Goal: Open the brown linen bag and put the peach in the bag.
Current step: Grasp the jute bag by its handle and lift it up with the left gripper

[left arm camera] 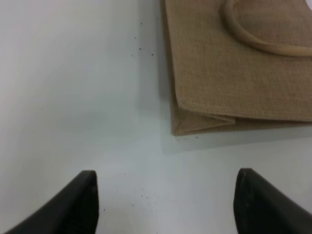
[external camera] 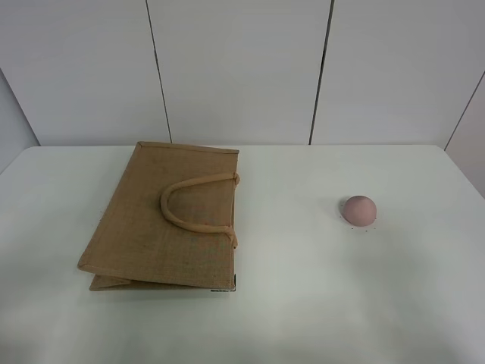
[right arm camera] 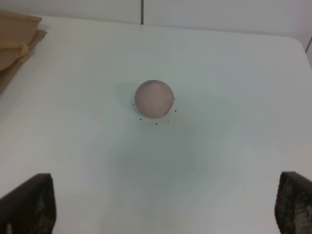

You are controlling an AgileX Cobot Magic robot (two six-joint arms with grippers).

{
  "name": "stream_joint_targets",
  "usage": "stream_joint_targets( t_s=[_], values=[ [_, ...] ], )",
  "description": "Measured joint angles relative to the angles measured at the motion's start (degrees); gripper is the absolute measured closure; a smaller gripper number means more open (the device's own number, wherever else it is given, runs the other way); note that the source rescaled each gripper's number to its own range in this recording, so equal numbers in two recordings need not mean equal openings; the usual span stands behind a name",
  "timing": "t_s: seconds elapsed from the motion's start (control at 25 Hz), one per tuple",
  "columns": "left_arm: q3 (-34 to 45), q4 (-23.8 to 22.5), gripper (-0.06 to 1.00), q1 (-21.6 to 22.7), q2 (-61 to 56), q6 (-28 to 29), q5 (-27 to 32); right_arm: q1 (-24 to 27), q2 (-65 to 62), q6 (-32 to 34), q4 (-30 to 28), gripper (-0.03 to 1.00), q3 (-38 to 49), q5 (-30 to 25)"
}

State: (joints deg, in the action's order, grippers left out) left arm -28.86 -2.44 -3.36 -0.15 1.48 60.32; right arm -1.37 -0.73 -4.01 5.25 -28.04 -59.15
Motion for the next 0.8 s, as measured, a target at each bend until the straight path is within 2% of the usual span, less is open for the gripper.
stream_joint_targets(
  t_s=[0.4, 0.6, 0.8],
  values=[
    [0.0, 0.0, 0.17, 0.0, 0.0, 0.0, 0.0, 0.0, 0.0, 0.0, 0.0, -0.03, 0.0, 0.0],
    [0.0, 0.0, 0.00, 0.0, 1.2, 0.0, 0.0, 0.0, 0.0, 0.0, 0.0, -0.03, 0.0, 0.0],
    [-3.0, 0.0, -0.05, 0.0, 11.8, 0.0, 0.0, 0.0, 0.0, 0.0, 0.0, -0.03, 0.0, 0.0]
  ],
)
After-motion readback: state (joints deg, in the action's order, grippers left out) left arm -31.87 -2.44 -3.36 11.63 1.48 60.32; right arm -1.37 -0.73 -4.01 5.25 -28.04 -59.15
